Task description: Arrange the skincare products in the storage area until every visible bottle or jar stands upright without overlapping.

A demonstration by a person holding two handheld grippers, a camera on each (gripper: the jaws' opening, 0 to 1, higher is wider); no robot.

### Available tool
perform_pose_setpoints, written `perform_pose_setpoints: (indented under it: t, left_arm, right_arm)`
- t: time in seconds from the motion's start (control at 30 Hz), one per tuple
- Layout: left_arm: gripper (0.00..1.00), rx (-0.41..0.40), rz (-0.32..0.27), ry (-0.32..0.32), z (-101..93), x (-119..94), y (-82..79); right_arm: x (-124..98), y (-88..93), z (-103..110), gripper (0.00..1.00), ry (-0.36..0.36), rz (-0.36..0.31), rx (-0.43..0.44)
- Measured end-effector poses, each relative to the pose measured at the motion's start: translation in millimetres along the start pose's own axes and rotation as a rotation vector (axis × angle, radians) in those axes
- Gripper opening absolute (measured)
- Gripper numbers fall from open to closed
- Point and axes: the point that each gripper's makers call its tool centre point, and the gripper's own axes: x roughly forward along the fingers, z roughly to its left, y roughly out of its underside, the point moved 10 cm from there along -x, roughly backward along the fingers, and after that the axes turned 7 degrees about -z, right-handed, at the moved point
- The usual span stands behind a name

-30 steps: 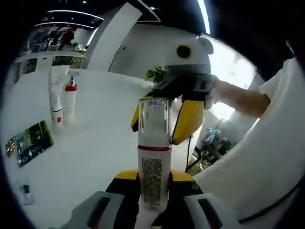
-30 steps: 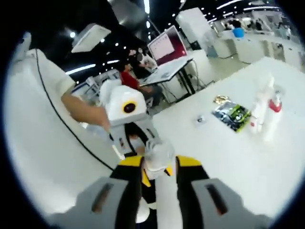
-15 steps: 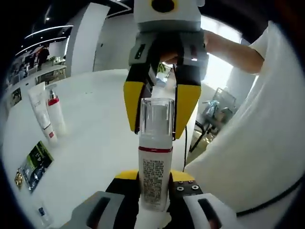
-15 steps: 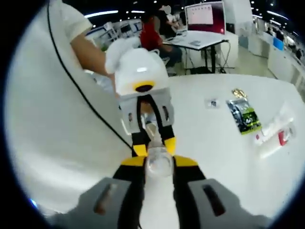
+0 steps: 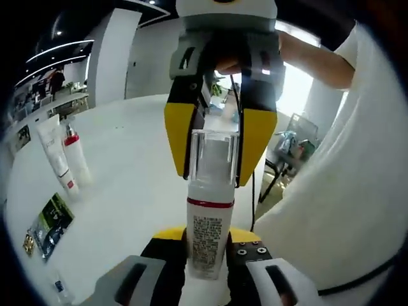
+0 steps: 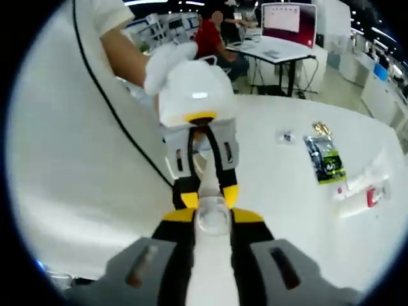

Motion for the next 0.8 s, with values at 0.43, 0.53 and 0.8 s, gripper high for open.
perform_pose_setpoints:
  t: [0.43, 0.53, 0.8]
  left_arm:
    - [0.29, -0.111, 0.003, -0.118, 19.4, -29.0, 25.7]
    - [0.29, -0.115, -0.005, -0.132, 22.5, -35.7, 26.5]
    - [0.29, -0.144, -0.038, -0.167, 28.2, -49.2, 28.7]
  right_arm:
    - [-3.7, -3.1, -40.8, 0.20, 0.090, 0.142, -0.018]
    - [-2.9, -1.8, -56.2, 0.20, 0.106, 0.174, -0.026]
    - [-0.9, 2.3, -93.1, 0.20, 0.159, 0.261, -0.025]
